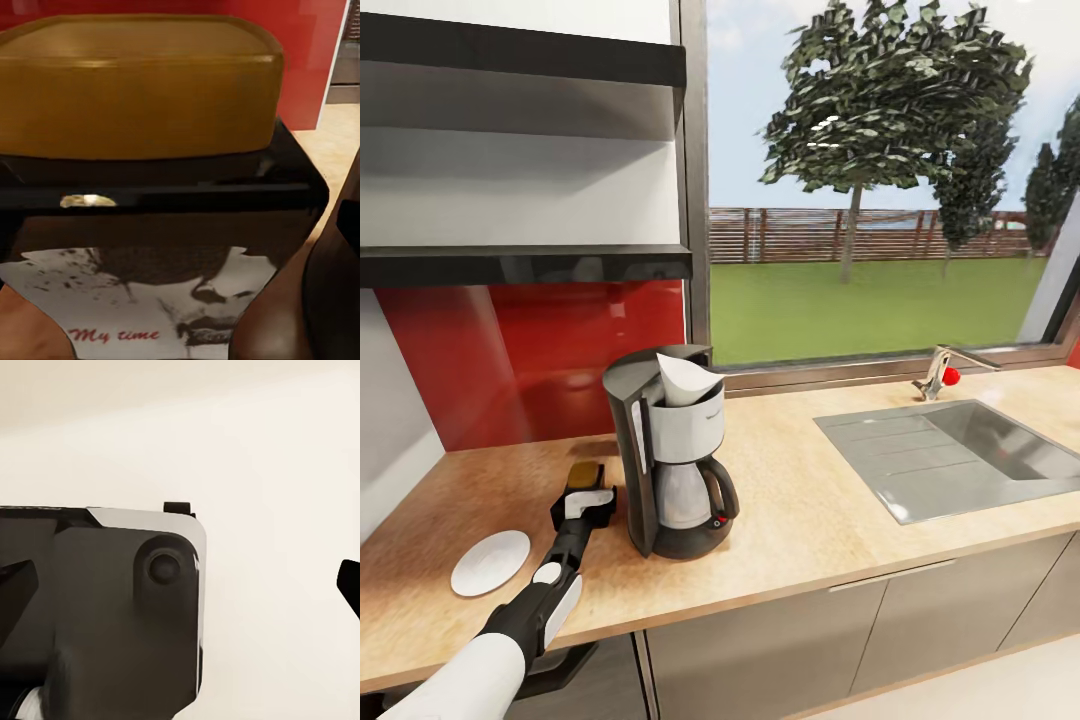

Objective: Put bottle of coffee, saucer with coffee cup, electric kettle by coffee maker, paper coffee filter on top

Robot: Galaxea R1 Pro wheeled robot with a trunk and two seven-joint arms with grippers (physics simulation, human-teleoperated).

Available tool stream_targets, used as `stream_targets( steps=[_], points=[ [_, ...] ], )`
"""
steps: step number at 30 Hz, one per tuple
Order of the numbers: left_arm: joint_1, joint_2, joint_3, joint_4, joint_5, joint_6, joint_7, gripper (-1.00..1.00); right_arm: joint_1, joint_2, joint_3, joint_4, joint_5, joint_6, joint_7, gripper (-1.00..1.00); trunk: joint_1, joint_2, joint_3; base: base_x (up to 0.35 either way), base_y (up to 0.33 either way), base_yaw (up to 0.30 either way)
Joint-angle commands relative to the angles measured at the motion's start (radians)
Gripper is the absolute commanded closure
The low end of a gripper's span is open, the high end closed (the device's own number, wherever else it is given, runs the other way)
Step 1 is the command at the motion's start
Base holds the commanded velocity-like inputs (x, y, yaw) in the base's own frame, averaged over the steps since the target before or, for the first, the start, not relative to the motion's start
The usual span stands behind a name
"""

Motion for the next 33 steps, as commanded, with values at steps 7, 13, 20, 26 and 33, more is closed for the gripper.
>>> stream_targets(
  steps=[7, 13, 20, 26, 33],
  points=[
    [-0.001, 0.000, -0.004, -0.001, 0.006, -0.003, 0.001, -1.00, -0.001, -0.001, 0.006, 0.001, -0.005, -0.003, 0.003, -1.00, 0.000, -0.001, -0.001, 0.000, 0.000, 0.000],
    [-0.001, 0.000, -0.004, 0.001, 0.006, -0.003, 0.000, -1.00, -0.001, 0.000, 0.006, 0.001, -0.005, -0.003, 0.003, -1.00, 0.000, -0.001, -0.001, -0.033, 0.001, 0.000],
    [-0.001, 0.000, -0.004, 0.001, 0.005, -0.003, 0.000, -1.00, -0.001, 0.000, 0.006, 0.001, -0.005, -0.004, 0.003, -1.00, 0.000, -0.001, -0.001, -0.111, 0.029, 0.000],
    [-0.001, 0.000, -0.004, 0.001, 0.003, -0.003, 0.000, -1.00, -0.001, 0.000, 0.006, 0.001, -0.005, -0.004, 0.003, -1.00, 0.000, -0.001, -0.001, -0.167, 0.001, 0.000],
    [-0.001, 0.002, -0.004, 0.001, -0.001, -0.002, 0.000, -1.00, -0.001, 0.003, 0.006, 0.001, -0.005, -0.004, 0.003, -1.00, 0.000, -0.001, -0.001, -0.329, 0.000, 0.000]
  ],
)
